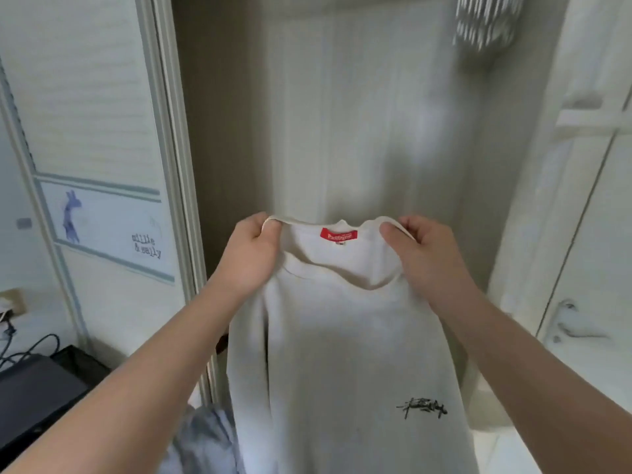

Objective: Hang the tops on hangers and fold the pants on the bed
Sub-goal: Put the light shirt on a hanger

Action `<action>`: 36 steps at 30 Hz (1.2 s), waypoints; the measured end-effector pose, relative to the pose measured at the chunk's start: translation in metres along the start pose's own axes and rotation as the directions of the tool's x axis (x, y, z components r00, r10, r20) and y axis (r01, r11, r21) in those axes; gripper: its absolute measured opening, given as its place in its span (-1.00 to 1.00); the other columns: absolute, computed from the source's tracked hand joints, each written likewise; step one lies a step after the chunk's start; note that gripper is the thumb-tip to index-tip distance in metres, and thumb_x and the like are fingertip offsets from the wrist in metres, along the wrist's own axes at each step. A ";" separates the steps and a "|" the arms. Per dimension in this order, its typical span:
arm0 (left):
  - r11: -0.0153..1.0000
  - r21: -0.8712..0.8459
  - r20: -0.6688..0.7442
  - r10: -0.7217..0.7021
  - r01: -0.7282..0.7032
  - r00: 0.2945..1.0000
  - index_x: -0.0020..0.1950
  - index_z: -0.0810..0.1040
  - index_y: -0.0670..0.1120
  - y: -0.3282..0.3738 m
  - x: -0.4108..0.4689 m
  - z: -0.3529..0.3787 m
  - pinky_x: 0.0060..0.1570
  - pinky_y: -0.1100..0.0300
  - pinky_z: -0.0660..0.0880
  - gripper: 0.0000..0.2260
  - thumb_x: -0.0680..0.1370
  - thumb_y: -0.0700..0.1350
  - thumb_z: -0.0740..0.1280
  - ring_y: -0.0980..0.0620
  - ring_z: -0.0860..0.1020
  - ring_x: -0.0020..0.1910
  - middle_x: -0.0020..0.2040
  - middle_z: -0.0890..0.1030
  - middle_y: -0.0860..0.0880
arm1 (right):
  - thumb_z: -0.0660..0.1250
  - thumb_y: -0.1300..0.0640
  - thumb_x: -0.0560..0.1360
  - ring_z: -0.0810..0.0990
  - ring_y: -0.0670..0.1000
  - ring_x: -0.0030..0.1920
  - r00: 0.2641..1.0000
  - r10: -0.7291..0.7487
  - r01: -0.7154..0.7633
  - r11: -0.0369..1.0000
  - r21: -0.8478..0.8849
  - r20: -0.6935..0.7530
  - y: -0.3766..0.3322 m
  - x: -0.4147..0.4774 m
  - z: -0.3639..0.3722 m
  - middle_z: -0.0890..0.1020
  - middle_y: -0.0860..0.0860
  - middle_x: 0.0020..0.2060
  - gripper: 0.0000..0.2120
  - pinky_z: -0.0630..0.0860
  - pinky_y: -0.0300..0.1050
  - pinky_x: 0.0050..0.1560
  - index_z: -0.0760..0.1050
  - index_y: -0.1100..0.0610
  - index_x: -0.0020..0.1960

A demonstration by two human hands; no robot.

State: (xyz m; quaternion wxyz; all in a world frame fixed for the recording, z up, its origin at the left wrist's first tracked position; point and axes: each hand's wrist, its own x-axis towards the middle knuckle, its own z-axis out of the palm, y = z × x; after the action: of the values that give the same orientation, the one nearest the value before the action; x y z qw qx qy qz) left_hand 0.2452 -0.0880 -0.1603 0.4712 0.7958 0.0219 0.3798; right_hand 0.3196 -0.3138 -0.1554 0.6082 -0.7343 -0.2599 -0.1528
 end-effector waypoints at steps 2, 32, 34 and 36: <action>0.998 0.003 0.026 0.069 -0.069 0.997 -0.16 0.44 -0.39 0.009 0.049 -0.003 -0.23 0.10 0.30 -0.68 0.64 -0.17 0.13 0.00 0.36 -0.25 -0.25 0.39 -0.12 | 0.36 0.11 0.57 0.32 -0.16 -0.48 0.995 -0.078 0.077 0.997 -0.013 -0.060 -0.017 0.033 0.008 0.44 -0.06 -0.44 -0.77 0.28 -0.31 -0.47 0.57 0.24 -0.18; 0.824 0.314 0.028 0.488 -0.471 0.872 -0.29 0.41 -0.23 0.169 0.425 0.030 -0.20 0.10 0.34 -0.65 0.64 -0.11 0.12 -0.31 0.60 -0.04 -0.21 0.58 -0.33 | 0.18 0.15 0.56 0.38 0.20 0.35 0.846 -0.495 -0.341 -0.215 -0.915 -0.198 -0.177 0.371 -0.045 0.45 0.14 0.33 -0.60 0.28 0.04 0.24 0.39 0.09 0.40; 0.816 0.348 0.026 0.483 -0.461 0.875 -0.27 0.43 -0.23 0.166 0.426 0.033 -0.18 0.11 0.33 -0.65 0.65 -0.10 0.12 -0.29 0.59 -0.02 -0.16 0.59 -0.34 | 0.18 0.17 0.57 0.37 0.21 0.38 0.847 -0.470 -0.376 -0.199 -0.905 -0.249 -0.175 0.378 -0.051 0.43 0.15 0.36 -0.57 0.29 0.04 0.26 0.36 0.10 0.44; 0.818 0.370 0.012 0.470 -0.440 0.883 -0.25 0.43 -0.22 0.162 0.430 0.031 -0.17 0.10 0.33 -0.66 0.65 -0.09 0.12 -0.29 0.58 -0.01 -0.07 0.61 -0.37 | 0.18 0.20 0.57 0.40 0.21 0.36 0.834 -0.487 -0.385 -0.180 -0.905 -0.258 -0.174 0.383 -0.058 0.46 0.15 0.35 -0.59 0.32 0.02 0.24 0.39 0.12 0.42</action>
State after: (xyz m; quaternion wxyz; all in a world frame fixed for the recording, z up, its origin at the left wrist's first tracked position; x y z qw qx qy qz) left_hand 0.5173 -0.0316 0.2062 0.2106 0.8349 -0.0802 0.5022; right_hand 0.5396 -0.2734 0.2054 -0.1469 -0.8327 0.1081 -0.5228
